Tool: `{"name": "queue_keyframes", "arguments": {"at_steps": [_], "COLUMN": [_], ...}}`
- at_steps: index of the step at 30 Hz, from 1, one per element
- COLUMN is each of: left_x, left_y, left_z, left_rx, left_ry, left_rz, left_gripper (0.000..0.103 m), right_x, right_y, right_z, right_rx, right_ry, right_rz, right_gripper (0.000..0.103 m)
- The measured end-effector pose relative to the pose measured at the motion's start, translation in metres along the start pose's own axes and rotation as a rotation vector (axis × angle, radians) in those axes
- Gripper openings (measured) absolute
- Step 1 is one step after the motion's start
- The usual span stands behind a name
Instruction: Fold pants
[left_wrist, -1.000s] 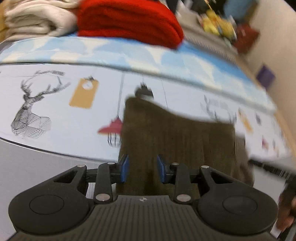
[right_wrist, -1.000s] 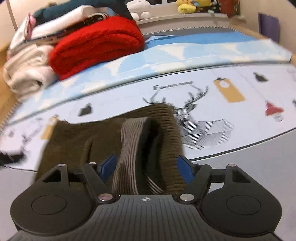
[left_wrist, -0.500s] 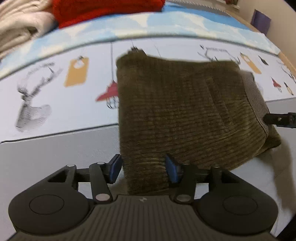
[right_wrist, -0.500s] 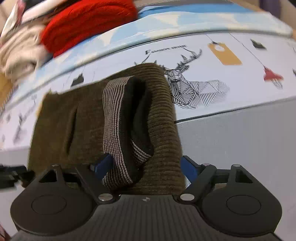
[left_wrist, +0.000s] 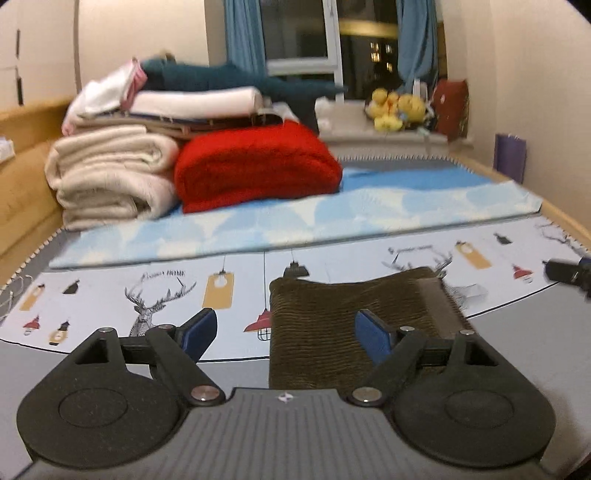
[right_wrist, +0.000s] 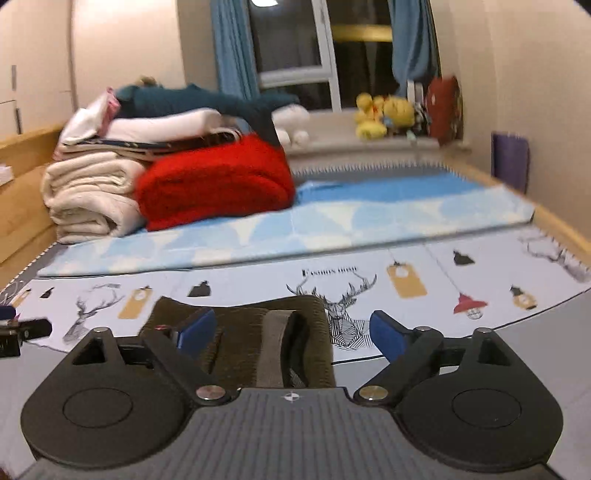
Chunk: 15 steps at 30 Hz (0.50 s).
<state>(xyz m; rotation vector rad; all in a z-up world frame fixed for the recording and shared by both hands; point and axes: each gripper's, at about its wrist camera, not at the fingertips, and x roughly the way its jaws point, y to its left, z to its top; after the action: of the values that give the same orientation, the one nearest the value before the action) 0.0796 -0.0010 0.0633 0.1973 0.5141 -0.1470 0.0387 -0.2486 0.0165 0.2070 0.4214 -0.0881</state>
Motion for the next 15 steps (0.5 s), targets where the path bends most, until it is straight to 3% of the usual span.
{"name": "queue_keyframes", "arguments": {"at_steps": [3,6,9,15], "left_x": [-0.014,0.001,0.025,0.039], "left_y": [-0.013,-0.019,-0.017,-0.008], "left_z": [-0.019,-0.042,-0.049,-0.049], "left_rx": [-0.022,-0.045,-0.095,-0.160], "left_ry": [-0.017,0.099,0.216,0.263], "left_rz": [-0.016,-0.044,-0.030,-0.021], "left_gripper": [0.087,0.087,0.087,0.087], "right_x": [-0.010,-0.016,-0.011,-0.008], "right_y": [0.004,0.006,0.015,0.027], "right_z": [-0.020,-0.025,-0.032,-0.036], "right_rx": [0.018,0.088,0.040,-0.010], "right_ry": [0.054,0.063,0.106,0.130], "right_rz": [-0.004,0.026,-0.004,-0.012], "right_gripper": [0.092,0.092,0.091,0.092]}}
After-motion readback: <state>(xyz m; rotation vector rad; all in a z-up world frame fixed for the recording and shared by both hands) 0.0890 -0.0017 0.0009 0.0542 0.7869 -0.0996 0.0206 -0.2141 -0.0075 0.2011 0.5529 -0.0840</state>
